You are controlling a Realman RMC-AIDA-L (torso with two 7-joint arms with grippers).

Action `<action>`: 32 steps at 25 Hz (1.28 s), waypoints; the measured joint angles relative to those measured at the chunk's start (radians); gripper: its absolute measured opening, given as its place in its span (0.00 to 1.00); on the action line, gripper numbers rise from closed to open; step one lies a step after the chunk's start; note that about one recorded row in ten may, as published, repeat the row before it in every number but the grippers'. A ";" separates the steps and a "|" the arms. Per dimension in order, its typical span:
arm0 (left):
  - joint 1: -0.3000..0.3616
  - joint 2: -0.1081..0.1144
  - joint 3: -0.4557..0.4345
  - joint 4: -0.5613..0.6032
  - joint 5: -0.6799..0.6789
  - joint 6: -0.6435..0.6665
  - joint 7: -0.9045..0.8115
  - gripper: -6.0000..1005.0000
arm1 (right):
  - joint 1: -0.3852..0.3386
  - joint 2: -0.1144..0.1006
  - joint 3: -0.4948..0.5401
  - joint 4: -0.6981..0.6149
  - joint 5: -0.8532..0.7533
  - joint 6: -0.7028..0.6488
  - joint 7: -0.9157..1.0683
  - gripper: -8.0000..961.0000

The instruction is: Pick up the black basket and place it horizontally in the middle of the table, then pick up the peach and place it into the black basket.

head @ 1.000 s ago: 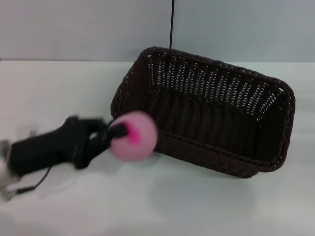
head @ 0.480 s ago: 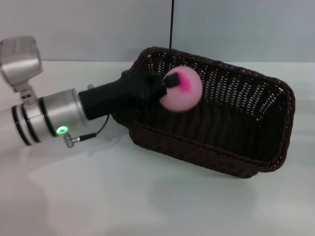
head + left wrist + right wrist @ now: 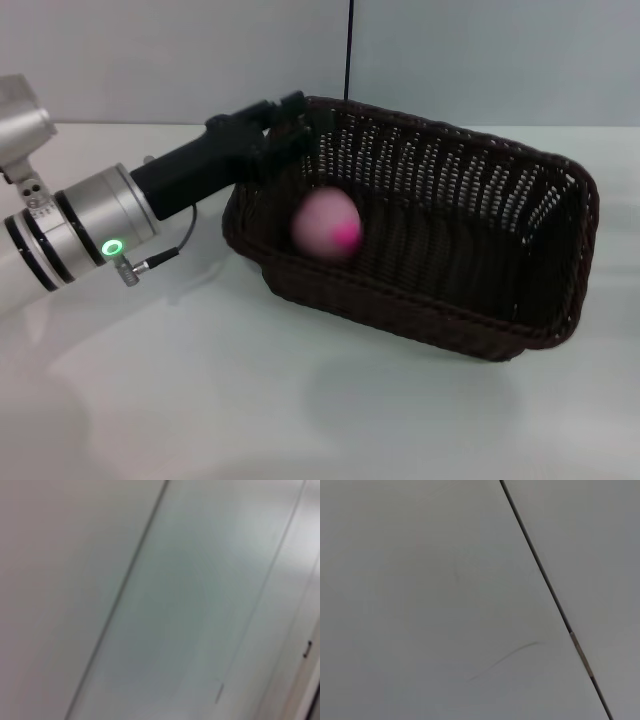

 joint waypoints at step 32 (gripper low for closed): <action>0.363 0.006 -0.420 -0.139 -0.457 0.263 0.500 0.41 | -0.052 -0.003 0.121 -0.009 0.010 -0.049 0.002 0.29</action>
